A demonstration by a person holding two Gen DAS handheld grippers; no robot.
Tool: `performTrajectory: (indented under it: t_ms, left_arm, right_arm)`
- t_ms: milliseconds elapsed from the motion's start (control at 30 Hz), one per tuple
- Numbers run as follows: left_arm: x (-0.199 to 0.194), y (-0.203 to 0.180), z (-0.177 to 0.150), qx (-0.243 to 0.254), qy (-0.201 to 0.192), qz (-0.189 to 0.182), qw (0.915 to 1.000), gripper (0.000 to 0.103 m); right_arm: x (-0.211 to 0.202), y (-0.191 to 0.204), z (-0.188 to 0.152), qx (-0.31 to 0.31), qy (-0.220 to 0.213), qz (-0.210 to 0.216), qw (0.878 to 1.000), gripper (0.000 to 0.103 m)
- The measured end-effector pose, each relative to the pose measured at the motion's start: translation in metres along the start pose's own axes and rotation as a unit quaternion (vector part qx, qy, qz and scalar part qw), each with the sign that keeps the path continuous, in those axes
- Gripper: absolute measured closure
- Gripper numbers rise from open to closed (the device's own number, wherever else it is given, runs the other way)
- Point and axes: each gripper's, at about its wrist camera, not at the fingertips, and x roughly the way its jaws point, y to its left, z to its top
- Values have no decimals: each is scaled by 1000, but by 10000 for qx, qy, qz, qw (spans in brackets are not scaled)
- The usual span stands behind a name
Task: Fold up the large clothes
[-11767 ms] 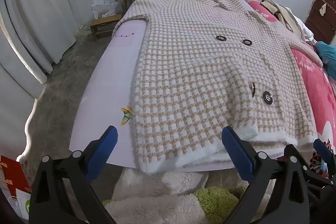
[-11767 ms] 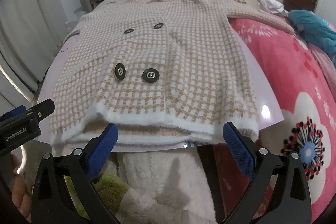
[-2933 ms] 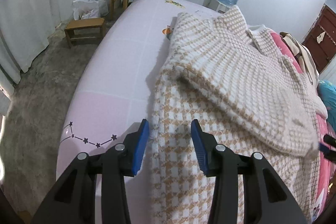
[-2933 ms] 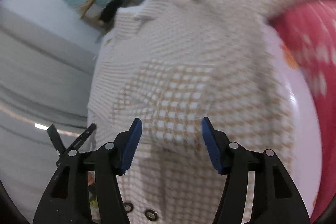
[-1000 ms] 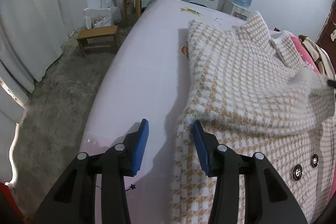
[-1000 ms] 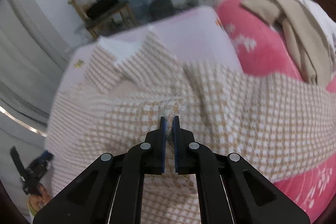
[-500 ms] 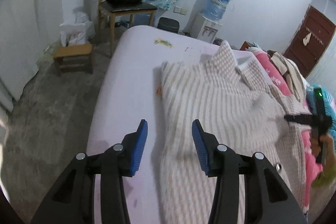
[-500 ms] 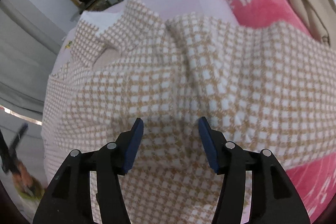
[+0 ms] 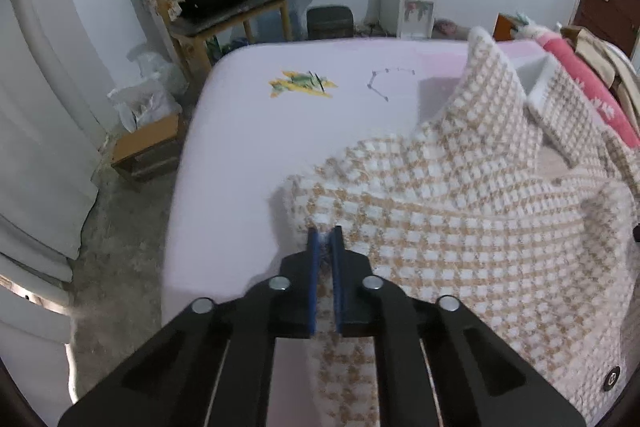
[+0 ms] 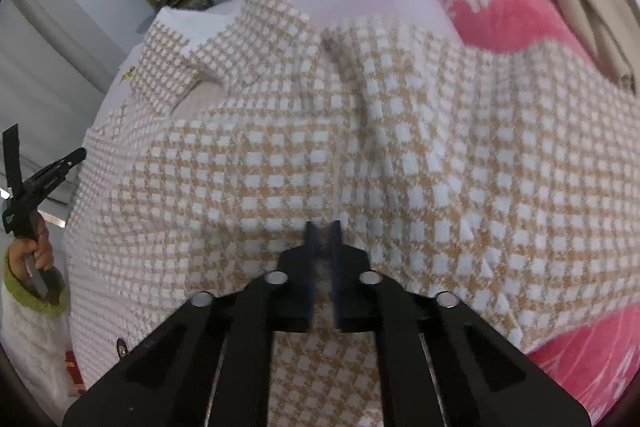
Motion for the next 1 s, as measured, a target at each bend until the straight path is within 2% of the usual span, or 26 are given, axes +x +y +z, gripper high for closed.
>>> performTrajectory:
  t_ms: [100,200,300,367,467,500,567,633,700,767,867,933,1000]
  left_arm:
    - [-16,26,-2,-614,-250,-218,9976,99]
    - [-9,50,-5,-1152,-126,-509,9920,99]
    - [4,54,-12,-1253,41,-452,9911,99]
    - [10,60,-15,-1424,112,-550,9882,96]
    - [0,68,-16,-1569,-26,-652,9855,92]
    - [-5,70,-17,-1569,-74,-596,9858,89]
    - [-24,72,-21,-1548,-247,-617,9857,88]
    - [-47,67,-27,-1425,-465,-912,9845,88]
    - [-64,50,-37,-1075,-506,-1280,9846,88]
    - [-68,22,-53,-613,-234,-1566,9855,88]
    - [-45,-1,-73,-457,407,-1512,9866,88]
    - [-34,-4,-85,-442,471,-1384,9883,88]
    - [-35,0,-86,-548,415,-1455,9870,87]
  right_arm:
    - [-19,3,2,-11,-261,113,9996,101]
    - [-31,5,8,-23,-413,184,9990,101]
    - [-14,1,9,32,-136,-43,9999,101]
    - [7,-4,7,93,143,-190,9997,101]
    - [2,-1,6,47,14,-243,9997,95]
    - [-6,0,4,12,-74,-267,9996,93]
    - [-20,4,-1,-100,-226,-442,9987,77]
    - [-36,14,-8,-300,-431,-515,9973,73]
    - [-45,25,-15,-508,-513,-375,9967,73]
    - [-43,37,-23,-776,-537,-174,9954,73]
    - [-20,50,-30,-973,-322,-152,9946,74]
    - [-2,43,-32,-856,-72,-229,9960,74]
    - [-5,34,-29,-603,10,-43,9982,73]
